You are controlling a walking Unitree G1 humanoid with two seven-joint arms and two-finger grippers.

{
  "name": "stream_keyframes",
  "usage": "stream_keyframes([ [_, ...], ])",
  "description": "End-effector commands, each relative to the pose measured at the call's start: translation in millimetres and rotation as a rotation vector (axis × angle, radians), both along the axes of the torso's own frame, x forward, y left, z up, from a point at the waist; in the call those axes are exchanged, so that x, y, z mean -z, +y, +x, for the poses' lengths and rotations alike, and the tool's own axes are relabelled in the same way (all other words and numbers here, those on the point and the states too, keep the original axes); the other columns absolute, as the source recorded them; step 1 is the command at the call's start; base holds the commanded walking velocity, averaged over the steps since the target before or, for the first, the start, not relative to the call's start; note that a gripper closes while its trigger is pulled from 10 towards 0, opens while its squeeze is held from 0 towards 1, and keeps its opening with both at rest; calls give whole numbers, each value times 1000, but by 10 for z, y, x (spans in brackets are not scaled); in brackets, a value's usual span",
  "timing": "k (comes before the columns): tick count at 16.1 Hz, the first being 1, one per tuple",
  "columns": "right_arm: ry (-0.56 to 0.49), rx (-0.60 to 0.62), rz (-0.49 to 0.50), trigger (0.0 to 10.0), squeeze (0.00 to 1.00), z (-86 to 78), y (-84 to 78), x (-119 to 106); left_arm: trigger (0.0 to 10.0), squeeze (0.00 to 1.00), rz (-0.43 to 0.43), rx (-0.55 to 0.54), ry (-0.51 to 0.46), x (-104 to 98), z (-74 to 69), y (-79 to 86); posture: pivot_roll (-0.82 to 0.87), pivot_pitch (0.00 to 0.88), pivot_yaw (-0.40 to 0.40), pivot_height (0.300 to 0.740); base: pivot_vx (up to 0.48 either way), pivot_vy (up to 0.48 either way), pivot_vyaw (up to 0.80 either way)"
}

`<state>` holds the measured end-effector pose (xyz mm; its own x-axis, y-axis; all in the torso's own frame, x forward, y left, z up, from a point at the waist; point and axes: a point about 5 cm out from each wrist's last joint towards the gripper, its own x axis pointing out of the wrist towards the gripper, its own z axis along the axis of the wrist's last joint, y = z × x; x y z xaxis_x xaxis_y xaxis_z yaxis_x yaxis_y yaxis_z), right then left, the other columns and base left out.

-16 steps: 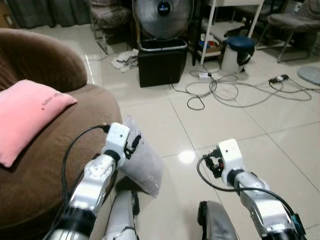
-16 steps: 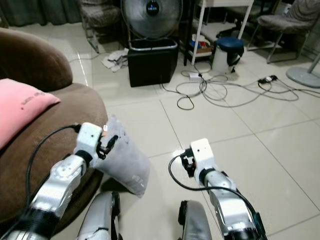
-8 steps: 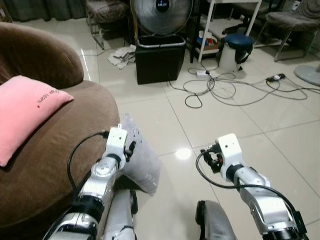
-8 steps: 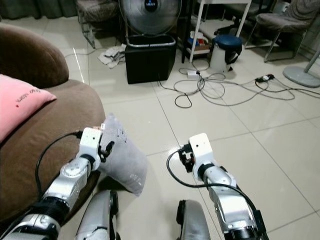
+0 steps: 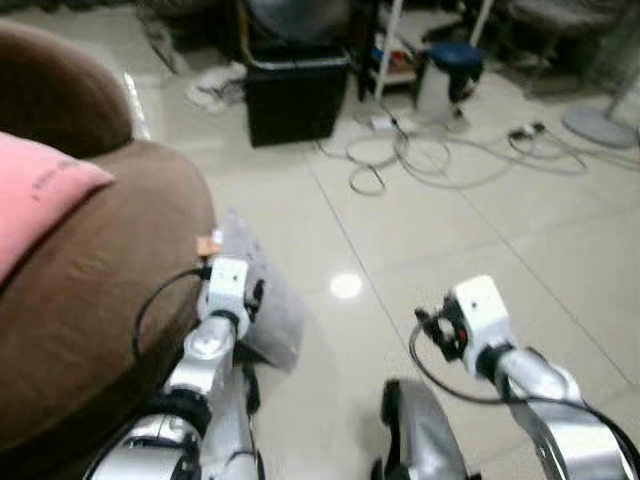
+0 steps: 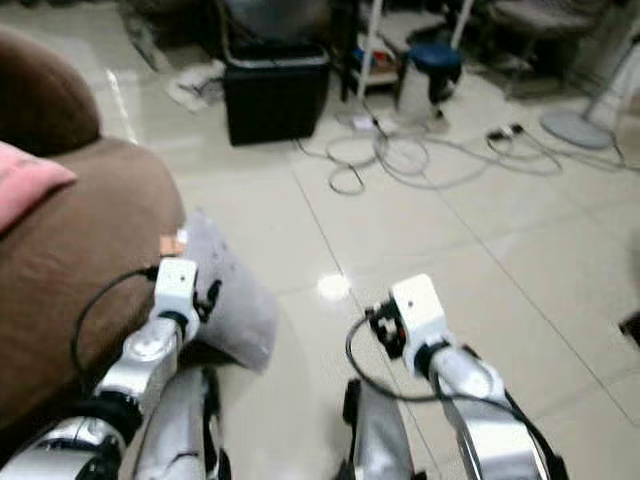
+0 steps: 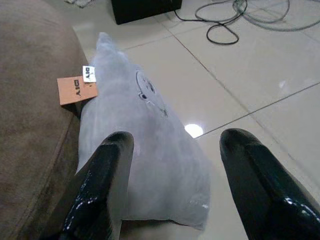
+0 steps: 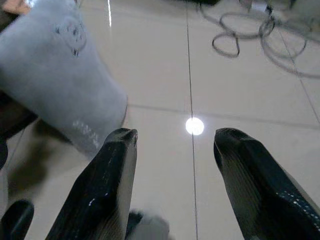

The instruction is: Move the pillow to the sofa from floor

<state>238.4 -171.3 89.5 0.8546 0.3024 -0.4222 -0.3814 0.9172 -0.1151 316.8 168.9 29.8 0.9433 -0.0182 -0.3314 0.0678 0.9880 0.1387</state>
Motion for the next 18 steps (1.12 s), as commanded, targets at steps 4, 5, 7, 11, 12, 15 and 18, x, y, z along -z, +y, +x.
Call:
stream_keyframes([
  [4,32,-61,20,10000,0,-152,75,-70,10000,0,119,-91,-105,-110,33,233,-84,197,-56,510,0,0,0],
  [5,32,-65,18,10000,0,-161,79,-76,10000,0,123,-104,-118,-121,35,258,-86,200,-57,510,0,0,0],
  [7,31,-77,12,10000,0,-230,87,-119,10000,0,151,-133,-133,-128,27,329,-114,222,-69,510,0,0,0],
  [11,37,-108,12,10000,0,-366,108,-227,10000,0,157,-246,-101,-133,36,500,-179,217,-111,510,0,0,0],
  [12,39,-112,8,10000,0,-382,104,-239,10000,0,157,-256,-92,-125,31,516,-189,215,-119,510,0,0,0],
  [15,38,-121,-3,10000,0,-448,75,-329,10000,0,147,-319,-73,-112,11,607,-227,209,-149,510,0,0,0],
  [18,22,-154,-18,10000,0,-460,59,-443,10000,0,198,-336,-58,-118,5,682,-250,198,-169,510,0,0,0],
])
